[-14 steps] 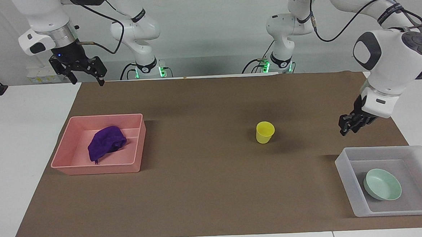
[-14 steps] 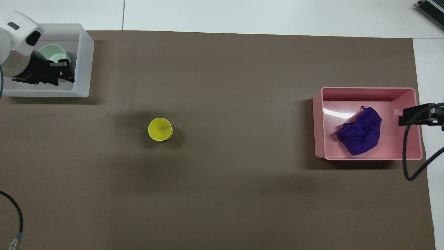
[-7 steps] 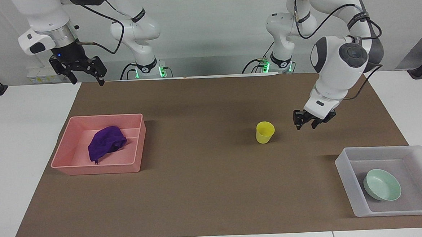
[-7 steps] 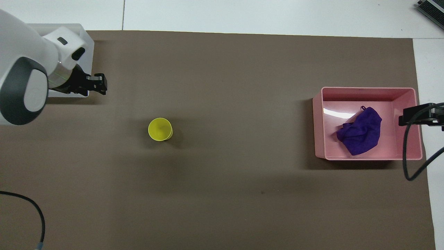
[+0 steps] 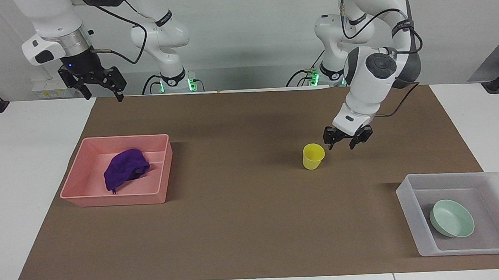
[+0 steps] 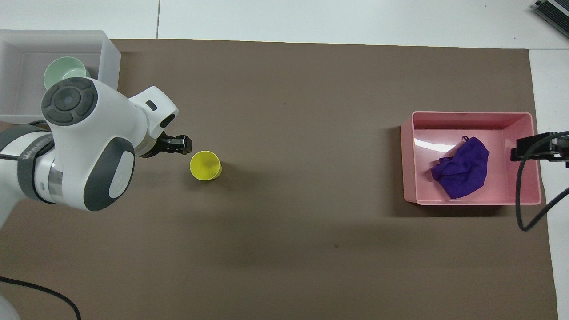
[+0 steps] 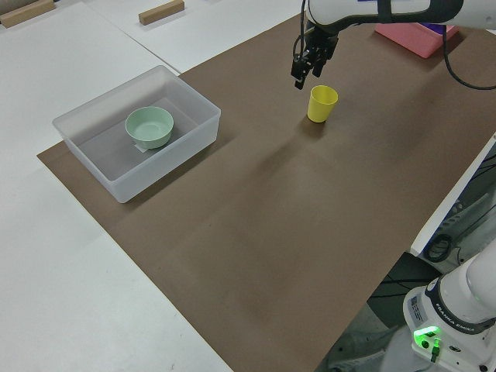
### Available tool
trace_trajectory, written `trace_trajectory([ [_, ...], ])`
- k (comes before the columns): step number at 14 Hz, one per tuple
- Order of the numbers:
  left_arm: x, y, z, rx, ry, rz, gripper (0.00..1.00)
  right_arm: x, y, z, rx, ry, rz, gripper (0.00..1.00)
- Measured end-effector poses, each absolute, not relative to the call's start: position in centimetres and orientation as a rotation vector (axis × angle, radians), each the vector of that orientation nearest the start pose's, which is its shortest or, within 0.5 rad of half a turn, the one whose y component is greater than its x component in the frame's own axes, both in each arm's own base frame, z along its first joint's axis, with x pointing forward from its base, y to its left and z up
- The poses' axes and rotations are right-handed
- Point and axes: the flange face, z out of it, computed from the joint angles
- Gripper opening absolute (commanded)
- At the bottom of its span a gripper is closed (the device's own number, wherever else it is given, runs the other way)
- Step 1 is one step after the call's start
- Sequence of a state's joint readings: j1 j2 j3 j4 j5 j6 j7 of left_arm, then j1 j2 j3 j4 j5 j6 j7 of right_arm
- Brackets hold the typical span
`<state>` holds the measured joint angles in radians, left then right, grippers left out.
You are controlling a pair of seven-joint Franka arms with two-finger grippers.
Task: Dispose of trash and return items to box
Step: 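Grasp the yellow cup with the left gripper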
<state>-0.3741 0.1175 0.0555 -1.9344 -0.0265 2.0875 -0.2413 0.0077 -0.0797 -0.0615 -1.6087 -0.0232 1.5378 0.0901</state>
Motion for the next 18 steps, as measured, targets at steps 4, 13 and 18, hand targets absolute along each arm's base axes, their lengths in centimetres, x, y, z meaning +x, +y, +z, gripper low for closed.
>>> trace_trajectory([
  [4, 54.3, -19.1, 40.9, -3.182, 0.066, -0.128, 0.74, 52.5, -3.2, 64.7, -3.151, 0.228, -0.014, 1.0],
  [13, 51.1, -21.3, 35.6, -3.203, 0.056, -0.232, 0.0, 52.5, -3.2, 64.6, -3.151, 0.228, -0.012, 1.0],
  [18, 51.8, -20.8, 36.8, -3.206, 0.032, -0.257, 0.0, 52.5, -3.2, 64.6, -3.151, 0.228, -0.011, 1.0],
])
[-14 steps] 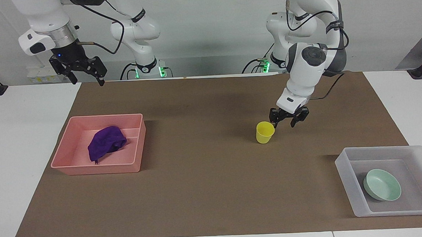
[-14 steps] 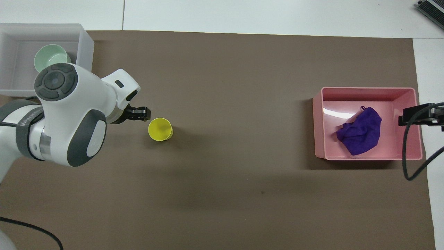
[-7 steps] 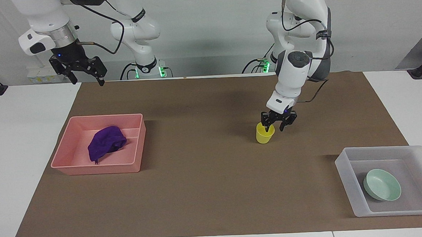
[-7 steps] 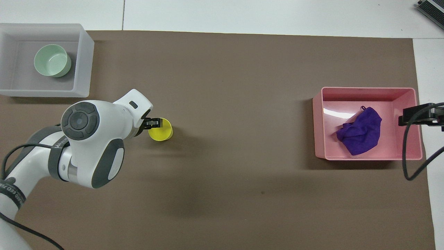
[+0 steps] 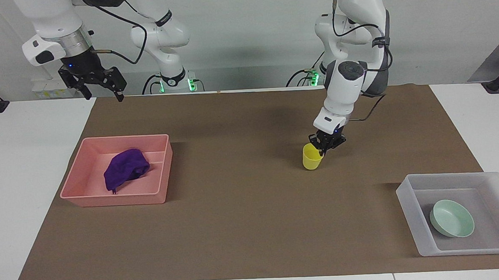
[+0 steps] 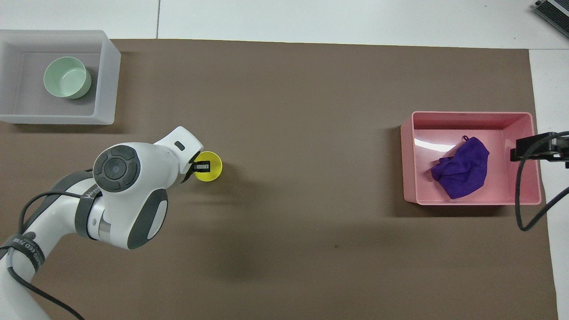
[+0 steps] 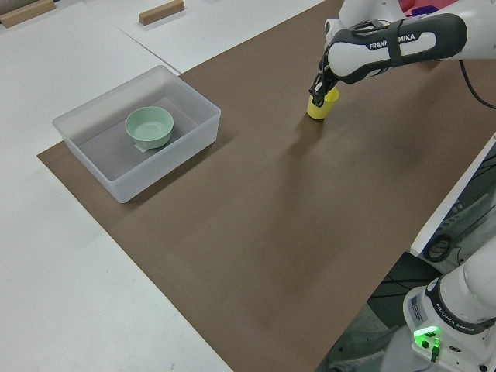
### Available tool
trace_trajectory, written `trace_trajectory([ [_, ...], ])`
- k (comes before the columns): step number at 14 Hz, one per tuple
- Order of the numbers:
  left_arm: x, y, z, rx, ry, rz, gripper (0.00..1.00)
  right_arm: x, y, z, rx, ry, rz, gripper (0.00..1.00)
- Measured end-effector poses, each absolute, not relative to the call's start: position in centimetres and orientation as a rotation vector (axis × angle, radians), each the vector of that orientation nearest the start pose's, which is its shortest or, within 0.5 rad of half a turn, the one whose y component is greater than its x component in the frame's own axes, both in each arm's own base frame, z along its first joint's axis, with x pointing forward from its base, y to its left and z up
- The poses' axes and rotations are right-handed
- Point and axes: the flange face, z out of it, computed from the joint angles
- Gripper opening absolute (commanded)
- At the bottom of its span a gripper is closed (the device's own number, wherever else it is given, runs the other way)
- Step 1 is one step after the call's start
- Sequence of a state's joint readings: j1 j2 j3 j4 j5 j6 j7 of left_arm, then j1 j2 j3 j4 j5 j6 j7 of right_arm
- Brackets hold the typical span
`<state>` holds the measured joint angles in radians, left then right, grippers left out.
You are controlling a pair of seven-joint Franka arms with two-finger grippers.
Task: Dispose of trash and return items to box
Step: 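Grasp the yellow cup with the left gripper, then carry the yellow cup with the left gripper into the clear box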
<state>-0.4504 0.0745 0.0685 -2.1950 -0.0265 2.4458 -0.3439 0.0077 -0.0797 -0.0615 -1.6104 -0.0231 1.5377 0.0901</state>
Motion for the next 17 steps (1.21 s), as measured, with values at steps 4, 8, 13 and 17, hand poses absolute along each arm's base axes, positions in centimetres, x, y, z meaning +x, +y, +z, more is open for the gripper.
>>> trace_trajectory([
  [4, 54.8, -17.2, 41.2, -3.202, -0.081, -0.28, 0.0, 52.5, -3.2, 64.6, -3.151, 0.228, -0.01, 1.0],
  [8, 58.3, -10.1, 46.3, -3.18, -0.097, -0.346, 0.0, 52.5, -3.2, 64.5, -3.151, 0.228, -0.01, 1.0],
  [13, 61.8, 0.1, 50.3, -3.128, -0.16, -0.462, 0.0, 52.5, -3.2, 64.5, -3.151, 0.228, -0.01, 1.0],
  [17, 64.5, 6.8, 51.1, -3.083, -0.224, -0.515, 0.0, 52.5, -3.2, 64.5, -3.151, 0.228, -0.01, 1.0],
])
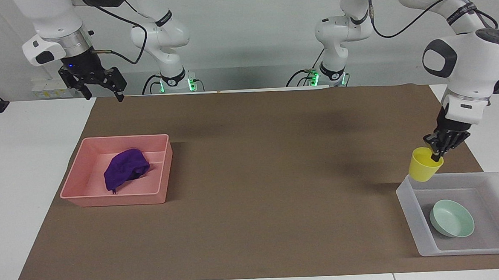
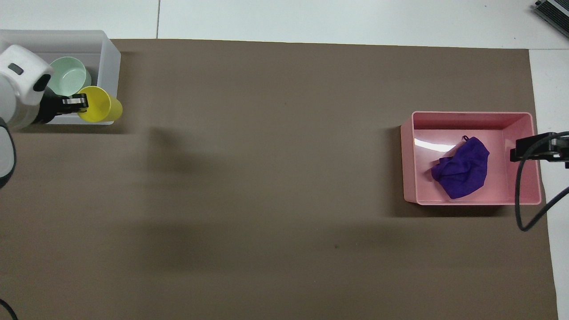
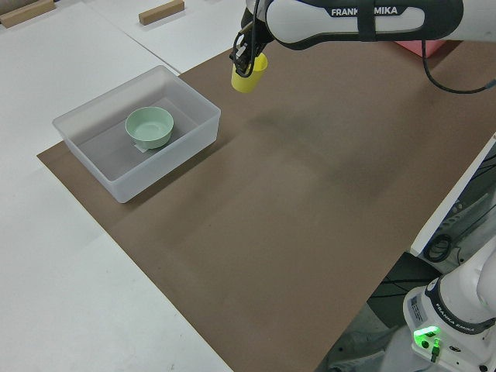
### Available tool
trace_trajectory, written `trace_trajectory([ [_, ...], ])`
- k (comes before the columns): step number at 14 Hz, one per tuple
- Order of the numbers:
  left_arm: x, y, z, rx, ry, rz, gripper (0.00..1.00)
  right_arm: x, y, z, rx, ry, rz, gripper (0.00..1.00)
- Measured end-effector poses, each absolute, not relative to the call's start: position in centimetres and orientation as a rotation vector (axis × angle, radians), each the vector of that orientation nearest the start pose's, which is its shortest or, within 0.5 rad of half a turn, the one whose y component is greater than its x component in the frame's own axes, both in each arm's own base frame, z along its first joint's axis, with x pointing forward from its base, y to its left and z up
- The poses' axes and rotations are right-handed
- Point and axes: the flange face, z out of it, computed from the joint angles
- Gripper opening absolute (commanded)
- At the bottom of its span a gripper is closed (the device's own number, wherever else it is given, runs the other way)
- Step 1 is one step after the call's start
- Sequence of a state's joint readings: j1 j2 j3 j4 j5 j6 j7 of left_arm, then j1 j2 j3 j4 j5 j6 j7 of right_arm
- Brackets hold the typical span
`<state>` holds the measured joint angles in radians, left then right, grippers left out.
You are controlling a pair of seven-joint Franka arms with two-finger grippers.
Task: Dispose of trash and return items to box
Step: 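Carry the yellow cup with the left gripper into the clear box, then lower the cup into the green bowl and open the left gripper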
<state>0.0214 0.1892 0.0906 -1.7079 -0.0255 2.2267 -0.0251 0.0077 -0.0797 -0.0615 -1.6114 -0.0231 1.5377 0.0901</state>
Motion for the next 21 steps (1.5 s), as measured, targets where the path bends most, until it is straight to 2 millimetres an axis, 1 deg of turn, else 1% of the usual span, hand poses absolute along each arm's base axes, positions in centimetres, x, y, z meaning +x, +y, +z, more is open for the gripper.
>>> trace_trajectory([
  [2, 65.8, 8.8, 51.1, -3.068, -0.263, -0.531, 0.0, 52.5, -3.2, 64.5, -3.151, 0.228, -0.01, 1.0],
  [6, 67.7, 11.1, 51.4, -3.072, -0.321, -0.506, 0.0, 52.5, -3.2, 64.5, -3.151, 0.228, -0.01, 1.0],
  [9, 68.9, 13.6, 50.2, -3.098, -0.416, -0.526, 0.0, 52.5, -3.2, 64.5, -3.151, 0.228, -0.01, 1.0],
  [11, 69.9, 14.9, 48.8, -3.105, -0.468, -0.566, 0.0, 52.5, -3.2, 64.5, -3.151, 0.228, -0.01, 1.0],
  [15, 71.6, 15.6, 44.1, -3.092, -0.49, -0.586, 0.0, 52.5, -3.2, 64.5, -3.151, 0.228, -0.009, 1.0],
  [17, 72.2, 15.9, 42.3, -3.081, -0.495, -0.604, 0.0, 52.5, -3.2, 64.4, -3.151, 0.228, -0.006, 1.0],
  [19, 72.3, 16.1, 40.2, -3.074, -0.501, -0.61, 0.0, 52.5, -3.2, 64.4, -3.152, 0.228, -0.005, 1.0],
  [21, 71.9, 16.0, 38.3, -3.076, -0.505, -0.59, 0.0, 52.5, -3.2, 64.4, -3.152, 0.228, -0.004, 1.0],
])
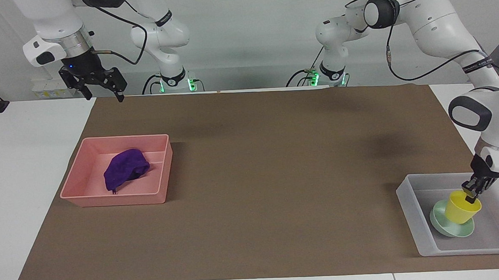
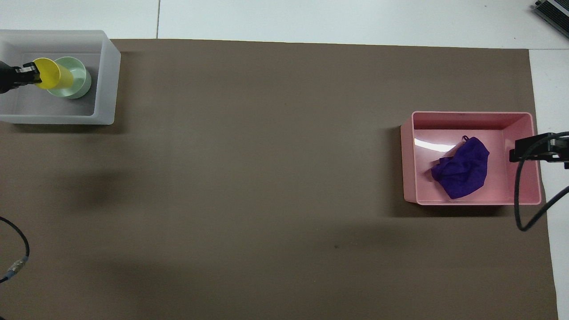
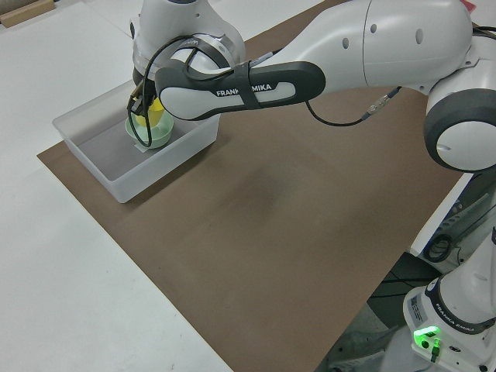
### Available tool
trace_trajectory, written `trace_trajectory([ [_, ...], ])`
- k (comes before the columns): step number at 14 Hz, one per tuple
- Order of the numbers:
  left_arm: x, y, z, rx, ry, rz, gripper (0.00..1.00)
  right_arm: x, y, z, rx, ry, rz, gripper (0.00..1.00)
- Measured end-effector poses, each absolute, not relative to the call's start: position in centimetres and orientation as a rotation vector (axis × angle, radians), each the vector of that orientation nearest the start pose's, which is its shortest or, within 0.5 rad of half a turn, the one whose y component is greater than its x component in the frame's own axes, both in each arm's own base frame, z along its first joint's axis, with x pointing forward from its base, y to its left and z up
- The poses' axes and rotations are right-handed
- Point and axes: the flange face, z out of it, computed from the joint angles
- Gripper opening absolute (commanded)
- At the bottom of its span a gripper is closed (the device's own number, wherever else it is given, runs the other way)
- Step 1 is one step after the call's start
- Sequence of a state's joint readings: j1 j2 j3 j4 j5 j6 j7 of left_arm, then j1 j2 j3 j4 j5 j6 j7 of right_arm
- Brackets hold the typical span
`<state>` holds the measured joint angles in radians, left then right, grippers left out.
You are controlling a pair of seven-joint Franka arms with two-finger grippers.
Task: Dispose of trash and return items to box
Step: 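Lower the cup into the green bowl and open the left gripper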
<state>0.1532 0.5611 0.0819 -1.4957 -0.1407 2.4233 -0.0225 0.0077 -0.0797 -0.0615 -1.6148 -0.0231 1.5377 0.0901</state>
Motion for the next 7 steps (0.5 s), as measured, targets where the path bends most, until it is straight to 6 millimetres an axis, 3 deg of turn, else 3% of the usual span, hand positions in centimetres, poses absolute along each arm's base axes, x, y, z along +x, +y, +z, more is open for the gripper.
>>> trace_trajectory([
  [1, 71.8, 16.0, 37.9, -3.076, -0.506, -0.585, 0.18, 52.5, -3.2, 64.4, -3.152, 0.228, -0.004, 1.0],
  [3, 71.7, 15.8, 37.7, -3.077, -0.505, -0.585, 0.39, 52.5, -3.2, 64.4, -3.152, 0.228, -0.004, 1.0],
  [4, 71.7, 15.8, 37.8, -3.077, -0.504, -0.587, 0.57, 52.5, -3.2, 64.4, -3.152, 0.228, -0.004, 1.0],
  [5, 71.7, 15.8, 38.0, -3.077, -0.503, -0.591, 0.85, 52.5, -3.2, 64.4, -3.152, 0.228, -0.004, 1.0],
  [6, 71.7, 15.6, 38.3, -3.078, -0.498, -0.597, 0.98, 52.5, -3.2, 64.4, -3.152, 0.228, -0.004, 1.0],
  [7, 71.8, 15.3, 38.7, -3.08, -0.487, -0.604, 1.0, 52.5, -3.2, 64.4, -3.152, 0.228, -0.004, 1.0],
])
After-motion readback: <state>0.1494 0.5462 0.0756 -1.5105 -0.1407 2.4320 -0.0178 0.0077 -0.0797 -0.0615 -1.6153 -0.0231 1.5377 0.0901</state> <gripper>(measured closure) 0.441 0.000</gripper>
